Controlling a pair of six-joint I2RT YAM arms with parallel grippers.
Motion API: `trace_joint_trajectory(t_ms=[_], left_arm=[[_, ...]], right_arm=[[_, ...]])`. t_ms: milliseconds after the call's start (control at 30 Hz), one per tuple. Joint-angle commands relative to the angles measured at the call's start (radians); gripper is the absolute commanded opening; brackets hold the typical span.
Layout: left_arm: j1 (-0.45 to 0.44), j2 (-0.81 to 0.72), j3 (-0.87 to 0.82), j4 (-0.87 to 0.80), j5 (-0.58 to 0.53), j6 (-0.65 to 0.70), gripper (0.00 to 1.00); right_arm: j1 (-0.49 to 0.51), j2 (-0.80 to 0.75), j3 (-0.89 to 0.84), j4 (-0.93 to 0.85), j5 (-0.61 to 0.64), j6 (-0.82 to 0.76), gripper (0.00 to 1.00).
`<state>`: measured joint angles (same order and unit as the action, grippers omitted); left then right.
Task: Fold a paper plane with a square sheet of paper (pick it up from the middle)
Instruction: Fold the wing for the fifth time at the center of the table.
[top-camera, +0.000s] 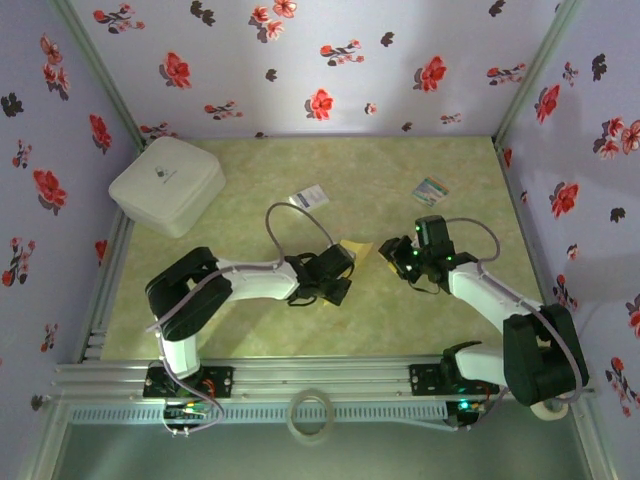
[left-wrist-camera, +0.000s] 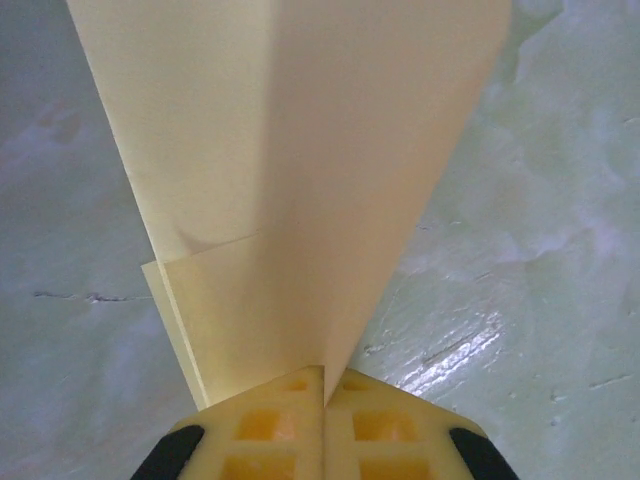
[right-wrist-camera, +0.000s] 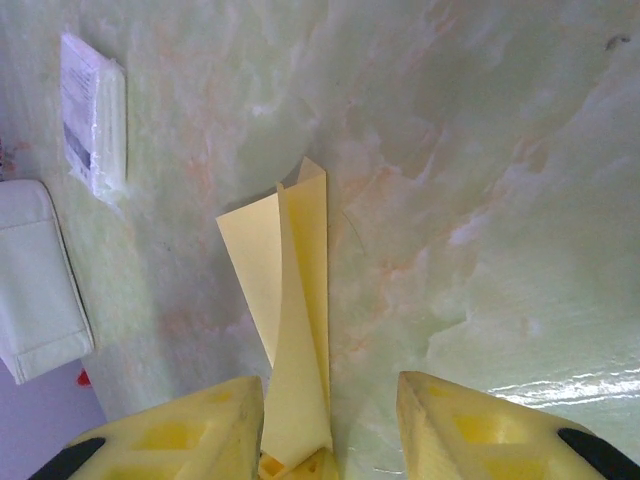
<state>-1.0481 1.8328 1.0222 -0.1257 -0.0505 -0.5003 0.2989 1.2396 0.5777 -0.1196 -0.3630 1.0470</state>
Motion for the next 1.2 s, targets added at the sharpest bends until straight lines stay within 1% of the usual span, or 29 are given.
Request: trace_joint_trajectory(t_ms=[0,200,367,500,600,800,933,1167], left_arm=[[0.035,-0.014,-0.034,0.1,0.156,-0.048,0.0],[0.08,0.01,-0.06,0.166,0.264,-0.089,0.0],[0.1,0.032,-0.057,0.179,0.306,-0.111,0.0],[0.116,0.042,-0.066,0.209,0.35,-0.136,0.0],[0.126,0.05,-0.071,0.23,0.377,-0.153,0.0],[0.146,0.066,-0.086,0.287,0.444,-0.184,0.0],[0.159,0.077,-0.098,0.329,0.484,-0.209,0.0],[0.183,0.101,-0.133,0.435,0.575,-0.283,0.0]], right_arm=[[-0.006,-0.01,-0.025,0.048,-0.007,-0.012,0.4],[-0.005,-0.04,-0.06,0.111,0.009,-0.02,0.39],[0.01,-0.077,-0.079,0.132,0.026,-0.067,0.38],[0.024,-0.087,-0.08,0.143,-0.004,-0.108,0.35],[0.036,-0.072,-0.073,0.15,-0.038,-0.123,0.34],[0.065,-0.002,-0.061,0.195,-0.127,-0.127,0.29],[0.088,0.034,-0.063,0.213,-0.133,-0.137,0.27],[0.093,0.063,-0.076,0.231,-0.144,-0.139,0.24]])
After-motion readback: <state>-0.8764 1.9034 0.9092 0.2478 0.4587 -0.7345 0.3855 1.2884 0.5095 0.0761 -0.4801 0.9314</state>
